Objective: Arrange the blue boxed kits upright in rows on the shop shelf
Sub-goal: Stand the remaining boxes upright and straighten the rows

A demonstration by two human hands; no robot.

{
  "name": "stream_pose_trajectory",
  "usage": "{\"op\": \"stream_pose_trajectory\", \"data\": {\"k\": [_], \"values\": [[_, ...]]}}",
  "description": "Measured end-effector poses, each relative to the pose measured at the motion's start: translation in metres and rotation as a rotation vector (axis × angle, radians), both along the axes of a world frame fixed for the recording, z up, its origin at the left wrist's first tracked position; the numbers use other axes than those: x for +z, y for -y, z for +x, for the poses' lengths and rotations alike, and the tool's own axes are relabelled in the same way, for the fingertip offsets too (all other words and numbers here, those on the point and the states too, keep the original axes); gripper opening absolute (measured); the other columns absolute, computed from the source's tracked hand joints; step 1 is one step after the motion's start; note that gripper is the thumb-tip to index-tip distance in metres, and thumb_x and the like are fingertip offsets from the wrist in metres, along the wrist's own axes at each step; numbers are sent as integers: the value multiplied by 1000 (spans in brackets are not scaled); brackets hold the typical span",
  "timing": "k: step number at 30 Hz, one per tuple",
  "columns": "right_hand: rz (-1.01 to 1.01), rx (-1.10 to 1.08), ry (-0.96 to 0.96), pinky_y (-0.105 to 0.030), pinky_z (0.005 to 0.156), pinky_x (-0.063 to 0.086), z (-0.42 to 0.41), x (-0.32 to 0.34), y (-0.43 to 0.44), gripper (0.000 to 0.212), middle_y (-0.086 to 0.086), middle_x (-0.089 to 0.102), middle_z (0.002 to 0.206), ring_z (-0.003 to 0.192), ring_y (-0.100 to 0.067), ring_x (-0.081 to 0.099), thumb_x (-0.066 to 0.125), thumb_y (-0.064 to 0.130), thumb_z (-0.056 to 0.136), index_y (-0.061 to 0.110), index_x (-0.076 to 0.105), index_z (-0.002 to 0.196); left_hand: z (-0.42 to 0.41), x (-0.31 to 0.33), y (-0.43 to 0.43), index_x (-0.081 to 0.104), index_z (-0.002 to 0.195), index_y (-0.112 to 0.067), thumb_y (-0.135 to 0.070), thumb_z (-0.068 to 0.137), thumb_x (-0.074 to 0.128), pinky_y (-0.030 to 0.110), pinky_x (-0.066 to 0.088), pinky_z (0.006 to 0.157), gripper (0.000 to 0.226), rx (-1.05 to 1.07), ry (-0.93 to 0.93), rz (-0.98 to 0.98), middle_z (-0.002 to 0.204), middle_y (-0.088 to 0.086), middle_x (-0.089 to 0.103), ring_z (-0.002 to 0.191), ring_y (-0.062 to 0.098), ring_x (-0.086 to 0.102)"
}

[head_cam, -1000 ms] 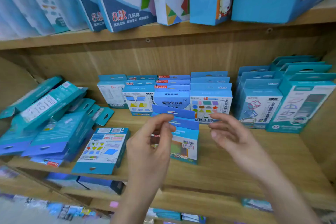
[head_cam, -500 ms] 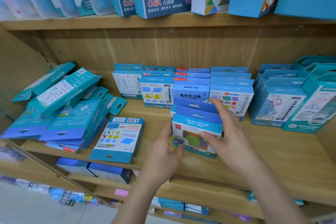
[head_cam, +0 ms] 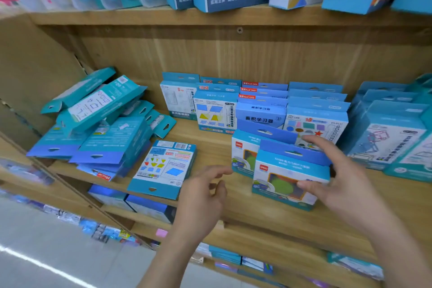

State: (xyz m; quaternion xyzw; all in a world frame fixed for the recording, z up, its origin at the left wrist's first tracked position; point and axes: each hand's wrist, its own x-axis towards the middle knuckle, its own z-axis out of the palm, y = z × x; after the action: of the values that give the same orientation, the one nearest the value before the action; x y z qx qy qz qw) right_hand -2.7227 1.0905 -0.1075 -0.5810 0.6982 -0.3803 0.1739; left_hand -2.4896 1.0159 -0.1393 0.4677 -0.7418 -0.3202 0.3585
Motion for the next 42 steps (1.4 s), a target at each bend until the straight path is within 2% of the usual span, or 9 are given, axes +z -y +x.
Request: {"op": "stream_pose_trajectory", "data": {"k": [6, 10, 12, 16, 21, 29, 32, 38, 42], "values": [[-96, -7, 125, 1, 66, 42, 13, 19, -3, 72, 42, 61, 88, 81, 10, 60, 86, 1, 60, 60, 56, 87, 33, 14, 24, 70, 95, -30, 0, 85, 59, 13, 47, 80, 34, 3, 79, -145, 97, -25, 65, 94, -5, 58], [-203, -25, 295, -4, 71, 48, 39, 45, 14, 64, 29, 68, 94, 85, 6, 65, 78, 74, 36, 55, 60, 94, 67, 46, 63, 70, 97, -26, -12, 85, 53, 21, 49, 85, 26, 12, 86, -236, 102, -22, 65, 96, -2, 59], [-235, -23, 318, -6, 69, 50, 59, 57, 30, 75, 24, 70, 92, 83, 3, 67, 72, 83, 27, 51, 61, 95, 90, 65, 88, 69, 100, -25, -17, 83, 51, 24, 47, 87, 26, 17, 162, -350, 104, -18, 65, 100, 2, 58], [-319, -28, 336, -7, 61, 49, 110, 71, 73, 62, 24, 71, 84, 73, 3, 67, 80, 71, 36, 53, 60, 92, 146, 96, 164, 63, 110, -19, -15, 79, 63, 32, 40, 91, 31, 131, 434, -599, 112, -1, 65, 105, 24, 55], [-345, -125, 288, -8, 56, 48, 162, 61, 127, 59, 13, 71, 81, 68, 2, 65, 81, -4, 63, 40, 56, 94, 175, 84, 252, 25, 141, -17, -56, 79, 58, 44, 44, 94, 80, 193, 1004, -387, 137, 12, 44, 122, 35, 43], [-241, -353, 94, -41, 74, 53, 200, 49, 153, 54, 14, 66, 86, 79, -13, 65, 81, 11, 70, 47, 51, 98, 194, 79, 275, 15, 144, -36, -55, 68, 64, 44, 43, 92, 92, 61, 913, -257, 133, 11, 45, 121, 33, 45], [-244, -426, 46, -41, 73, 51, 198, 51, 153, 51, 15, 63, 81, 78, -14, 63, 80, 13, 73, 41, 52, 106, 187, 97, 256, 15, 142, -45, -50, 67, 64, 41, 41, 97, 91, -147, 751, -425, 131, 4, 45, 120, 27, 44], [-292, -452, 12, -24, 65, 40, 176, 70, 156, 48, 26, 55, 80, 71, 11, 56, 79, 14, 73, 35, 50, 104, 148, 100, 190, 10, 141, -50, -52, 69, 67, 42, 34, 97, 93, -729, 920, -711, 134, 5, 39, 120, 26, 38], [-289, -401, 23, -35, 74, 49, 167, 77, 163, 48, 19, 61, 84, 78, -15, 61, 80, 14, 73, 34, 52, 107, 116, 71, 176, 21, 142, -43, -42, 68, 73, 45, 34, 92, 90, -939, 1004, -794, 126, 11, 44, 114, 31, 41]]}}
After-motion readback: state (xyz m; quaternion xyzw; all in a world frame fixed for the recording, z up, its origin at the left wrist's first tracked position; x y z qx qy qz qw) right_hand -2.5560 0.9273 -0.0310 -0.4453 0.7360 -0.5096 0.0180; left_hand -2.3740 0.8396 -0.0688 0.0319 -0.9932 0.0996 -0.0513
